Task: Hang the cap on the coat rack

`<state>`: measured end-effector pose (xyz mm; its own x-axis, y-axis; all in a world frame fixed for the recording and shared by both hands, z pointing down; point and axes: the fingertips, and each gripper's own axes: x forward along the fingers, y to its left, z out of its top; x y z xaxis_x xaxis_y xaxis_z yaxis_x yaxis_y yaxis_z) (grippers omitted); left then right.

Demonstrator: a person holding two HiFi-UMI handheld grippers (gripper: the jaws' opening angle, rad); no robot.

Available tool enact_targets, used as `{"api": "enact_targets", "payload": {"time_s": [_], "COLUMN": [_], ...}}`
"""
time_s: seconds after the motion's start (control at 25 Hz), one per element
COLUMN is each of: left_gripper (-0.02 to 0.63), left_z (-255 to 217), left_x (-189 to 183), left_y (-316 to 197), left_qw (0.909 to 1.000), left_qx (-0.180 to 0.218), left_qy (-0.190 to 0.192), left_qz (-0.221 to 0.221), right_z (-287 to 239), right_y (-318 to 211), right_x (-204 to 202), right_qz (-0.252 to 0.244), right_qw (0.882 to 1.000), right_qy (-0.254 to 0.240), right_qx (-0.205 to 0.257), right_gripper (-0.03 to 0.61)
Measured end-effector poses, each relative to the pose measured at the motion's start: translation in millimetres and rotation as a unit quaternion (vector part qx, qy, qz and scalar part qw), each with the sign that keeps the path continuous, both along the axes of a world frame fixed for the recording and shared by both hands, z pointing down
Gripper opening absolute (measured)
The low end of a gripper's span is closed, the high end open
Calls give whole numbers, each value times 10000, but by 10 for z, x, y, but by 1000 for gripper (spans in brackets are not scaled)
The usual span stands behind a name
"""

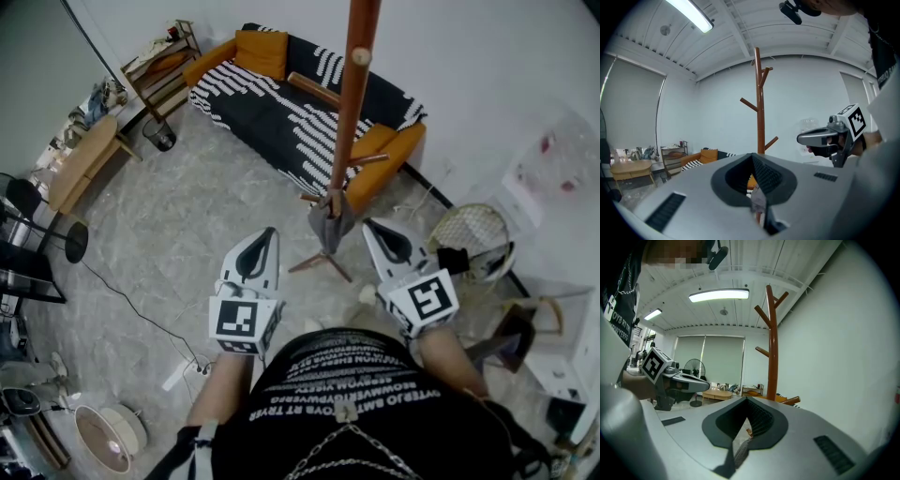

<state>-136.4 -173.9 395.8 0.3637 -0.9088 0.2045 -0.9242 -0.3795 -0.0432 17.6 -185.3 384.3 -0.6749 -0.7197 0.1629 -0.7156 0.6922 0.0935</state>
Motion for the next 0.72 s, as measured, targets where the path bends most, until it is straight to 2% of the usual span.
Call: {"api": "enact_targets", "payload": {"time_s": [0.72], "left_gripper": [3], "left_z": [59], "left_x": [60], "left_y": [7], "left_qw": [9999], "left_qx": [-57], "left_qy": [-16], "left_qz": [99], "right_z": [32], "right_y": [17], "right_x": [-2], "right_qz": [-13], "right_qw": [10000], "right_qy": [15], "right_qx": [-20], "right_gripper": [3]}}
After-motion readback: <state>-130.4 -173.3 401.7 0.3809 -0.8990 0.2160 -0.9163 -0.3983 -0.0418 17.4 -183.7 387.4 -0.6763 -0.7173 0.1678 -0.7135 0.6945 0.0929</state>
